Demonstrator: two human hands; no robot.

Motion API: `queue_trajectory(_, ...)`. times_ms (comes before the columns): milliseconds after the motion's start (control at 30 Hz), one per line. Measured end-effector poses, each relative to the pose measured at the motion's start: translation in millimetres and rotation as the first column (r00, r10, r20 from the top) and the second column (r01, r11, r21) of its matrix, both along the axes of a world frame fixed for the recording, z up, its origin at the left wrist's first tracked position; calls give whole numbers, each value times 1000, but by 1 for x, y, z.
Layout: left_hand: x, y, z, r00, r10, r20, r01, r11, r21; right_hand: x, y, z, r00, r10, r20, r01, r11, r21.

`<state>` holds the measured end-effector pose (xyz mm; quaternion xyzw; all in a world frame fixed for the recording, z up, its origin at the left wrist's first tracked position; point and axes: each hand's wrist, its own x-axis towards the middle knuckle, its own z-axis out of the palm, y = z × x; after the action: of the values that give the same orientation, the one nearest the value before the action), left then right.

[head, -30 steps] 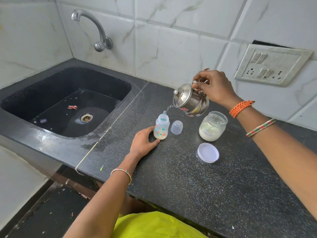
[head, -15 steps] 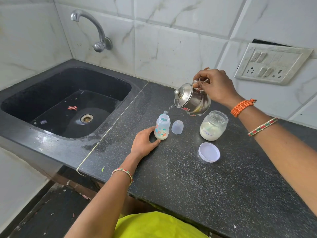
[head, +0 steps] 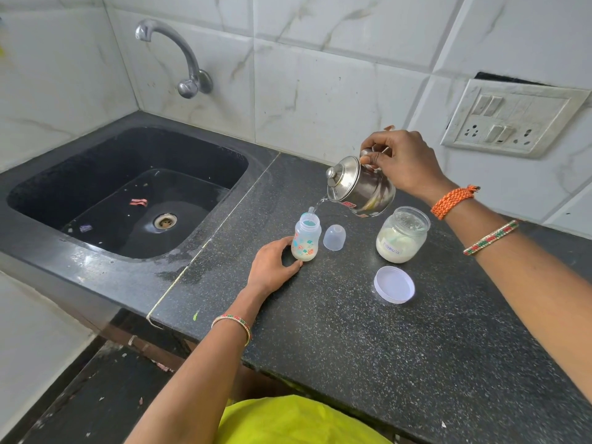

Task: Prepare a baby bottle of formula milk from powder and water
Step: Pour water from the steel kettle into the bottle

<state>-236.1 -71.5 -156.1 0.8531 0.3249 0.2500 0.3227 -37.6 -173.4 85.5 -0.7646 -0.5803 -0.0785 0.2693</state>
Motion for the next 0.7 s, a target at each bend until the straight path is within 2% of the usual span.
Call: queue_trajectory(700, 0, -1, 1, 1000, -1, 10, 1, 1000, 12, -7, -1, 1, 996, 21, 86, -22, 1000, 5)
